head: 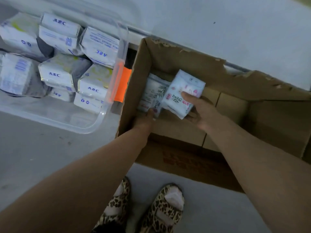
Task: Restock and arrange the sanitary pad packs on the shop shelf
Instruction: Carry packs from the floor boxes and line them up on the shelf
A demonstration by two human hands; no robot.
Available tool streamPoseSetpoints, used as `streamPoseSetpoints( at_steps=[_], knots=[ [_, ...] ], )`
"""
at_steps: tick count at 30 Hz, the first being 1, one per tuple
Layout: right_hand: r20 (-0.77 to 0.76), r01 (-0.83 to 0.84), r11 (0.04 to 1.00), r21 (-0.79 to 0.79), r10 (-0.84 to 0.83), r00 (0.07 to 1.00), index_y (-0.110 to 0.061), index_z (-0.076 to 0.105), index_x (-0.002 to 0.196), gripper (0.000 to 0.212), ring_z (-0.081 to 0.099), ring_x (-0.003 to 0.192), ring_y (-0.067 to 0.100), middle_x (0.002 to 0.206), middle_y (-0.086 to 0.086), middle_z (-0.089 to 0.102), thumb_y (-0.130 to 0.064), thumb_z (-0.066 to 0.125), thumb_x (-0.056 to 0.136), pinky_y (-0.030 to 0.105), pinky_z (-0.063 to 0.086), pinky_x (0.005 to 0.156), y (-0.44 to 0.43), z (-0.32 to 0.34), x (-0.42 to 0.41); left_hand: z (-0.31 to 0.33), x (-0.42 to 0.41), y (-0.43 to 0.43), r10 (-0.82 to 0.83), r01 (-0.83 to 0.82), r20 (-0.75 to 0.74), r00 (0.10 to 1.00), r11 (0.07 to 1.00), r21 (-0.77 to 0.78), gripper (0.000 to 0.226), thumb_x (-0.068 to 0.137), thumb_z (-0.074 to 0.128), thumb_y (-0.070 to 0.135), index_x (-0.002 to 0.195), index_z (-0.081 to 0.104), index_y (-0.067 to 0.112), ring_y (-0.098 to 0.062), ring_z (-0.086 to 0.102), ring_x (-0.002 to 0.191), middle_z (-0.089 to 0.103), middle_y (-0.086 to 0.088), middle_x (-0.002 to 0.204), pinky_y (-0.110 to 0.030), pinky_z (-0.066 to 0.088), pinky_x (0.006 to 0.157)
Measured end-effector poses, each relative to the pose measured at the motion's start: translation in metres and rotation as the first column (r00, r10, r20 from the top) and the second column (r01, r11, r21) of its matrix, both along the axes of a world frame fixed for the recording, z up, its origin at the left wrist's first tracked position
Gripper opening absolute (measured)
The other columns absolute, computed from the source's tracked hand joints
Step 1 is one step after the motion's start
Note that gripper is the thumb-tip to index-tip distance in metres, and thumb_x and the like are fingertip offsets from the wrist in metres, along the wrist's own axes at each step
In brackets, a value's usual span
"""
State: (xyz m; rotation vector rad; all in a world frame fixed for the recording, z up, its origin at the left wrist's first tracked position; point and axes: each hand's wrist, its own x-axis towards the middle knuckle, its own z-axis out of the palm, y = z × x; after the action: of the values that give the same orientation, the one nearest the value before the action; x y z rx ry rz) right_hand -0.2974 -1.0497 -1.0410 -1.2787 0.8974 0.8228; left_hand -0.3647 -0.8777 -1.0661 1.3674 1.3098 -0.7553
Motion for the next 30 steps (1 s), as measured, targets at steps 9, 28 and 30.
streamPoseSetpoints(
  at_steps=[9, 28, 30],
  knots=[
    [0.022, 0.136, 0.985, -0.107, -0.134, 0.991, -0.02, 0.059, 0.133, 0.065, 0.074, 0.1, 0.018, 0.113, 0.002, 0.076, -0.027, 0.085, 0.074, 0.033, 0.06, 0.072, -0.055, -0.006, -0.063, -0.016, 0.025, -0.028, 0.41, -0.419, 0.117, 0.905, 0.905, 0.075, 0.086, 0.077, 0.085, 0.034, 0.147, 0.04, 0.014, -0.03, 0.046, 0.134, 0.048, -0.009, 0.145, -0.047, 0.039, 0.112],
    [0.152, 0.368, 0.921, -0.124, -0.349, 0.925, -0.021, 0.061, 0.13, 0.057, 0.074, 0.102, 0.02, 0.115, 0.003, 0.075, -0.025, 0.085, 0.078, 0.037, 0.062, 0.073, -0.072, 0.179, -0.105, 0.193, -0.004, 0.008, 0.22, -0.179, 0.065, 0.973, 0.907, -0.382, 0.074, 0.062, 0.086, 0.014, 0.13, 0.057, 0.009, -0.03, 0.07, 0.105, 0.071, -0.015, 0.117, -0.04, 0.061, 0.072],
    [0.154, 0.392, 0.915, -0.098, -0.375, 0.914, -0.02, 0.066, 0.125, 0.046, 0.073, 0.104, 0.021, 0.111, 0.003, 0.076, -0.024, 0.081, 0.082, 0.037, 0.061, 0.076, -0.065, 0.217, -0.109, 0.238, 0.003, 0.017, 0.201, -0.148, 0.091, 0.975, 0.902, -0.406, 0.052, 0.077, 0.079, 0.01, 0.124, 0.059, 0.007, -0.03, 0.07, 0.104, 0.071, -0.016, 0.114, -0.041, 0.061, 0.078]
  ],
)
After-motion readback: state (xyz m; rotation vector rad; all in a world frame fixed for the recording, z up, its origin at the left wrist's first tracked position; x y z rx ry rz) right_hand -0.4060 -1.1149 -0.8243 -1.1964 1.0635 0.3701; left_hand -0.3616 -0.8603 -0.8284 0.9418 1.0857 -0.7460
